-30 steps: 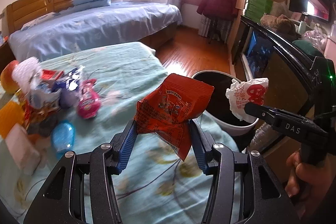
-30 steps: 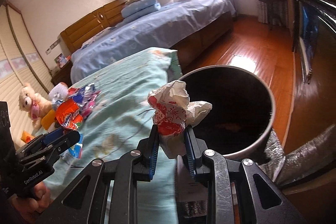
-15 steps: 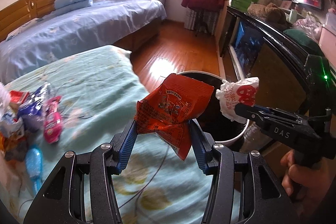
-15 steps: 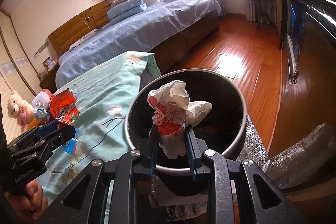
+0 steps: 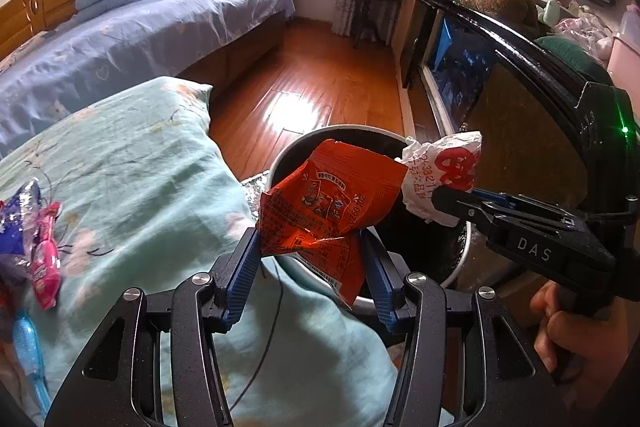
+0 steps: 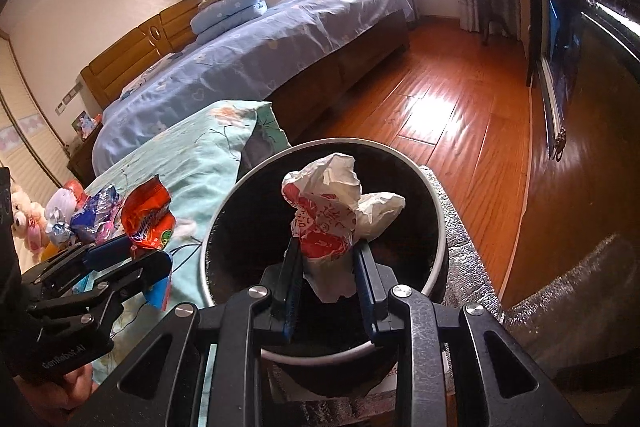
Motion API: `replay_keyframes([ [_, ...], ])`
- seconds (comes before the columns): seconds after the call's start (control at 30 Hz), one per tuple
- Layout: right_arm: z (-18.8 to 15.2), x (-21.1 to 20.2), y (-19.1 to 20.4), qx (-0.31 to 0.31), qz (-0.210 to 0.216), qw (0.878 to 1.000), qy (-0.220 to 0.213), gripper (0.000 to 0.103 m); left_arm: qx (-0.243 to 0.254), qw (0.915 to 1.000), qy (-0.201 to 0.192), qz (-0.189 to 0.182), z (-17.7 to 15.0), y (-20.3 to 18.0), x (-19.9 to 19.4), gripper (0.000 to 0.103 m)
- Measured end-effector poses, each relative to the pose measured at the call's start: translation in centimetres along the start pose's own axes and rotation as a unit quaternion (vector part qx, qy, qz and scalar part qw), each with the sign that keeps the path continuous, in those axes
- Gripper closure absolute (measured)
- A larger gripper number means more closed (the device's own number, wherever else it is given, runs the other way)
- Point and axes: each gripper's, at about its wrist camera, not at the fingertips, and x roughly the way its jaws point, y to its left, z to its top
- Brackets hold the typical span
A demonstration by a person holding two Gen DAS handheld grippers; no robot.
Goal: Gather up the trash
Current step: 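Carry the snack bag and tissue with both grippers over the black trash bin, then open both grippers to drop the bag and tissue into the bin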
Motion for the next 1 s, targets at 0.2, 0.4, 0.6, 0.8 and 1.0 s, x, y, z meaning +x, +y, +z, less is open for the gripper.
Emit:
replay_keyframes([
  [0.2,0.4,0.5,-0.6,0.005,0.0,1.0,0.006,0.075,0.004,0.9999,0.009,-0.003,0.4,-0.5,1.1,0.05],
  [0.4,0.8,0.9,-0.7,0.007,0.0,1.0,0.008,0.072,0.002,0.9999,0.014,-0.005,0.6,-0.4,1.7,0.043],
  [0.6,0.9,0.9,-1.3,0.018,-0.005,1.0,0.003,0.056,-0.008,0.9998,0.011,-0.011,0.1,0.3,1.1,0.029],
  [0.8,0.6,0.0,-0.8,0.026,0.001,1.0,-0.007,0.037,-0.031,0.9995,-0.003,-0.005,-1.5,1.8,-0.8,0.029],
  [1.0,-0.2,-0.9,1.9,0.018,0.027,0.999,-0.014,0.022,-0.063,0.9976,-0.019,0.021,-4.2,4.5,-3.4,0.028],
])
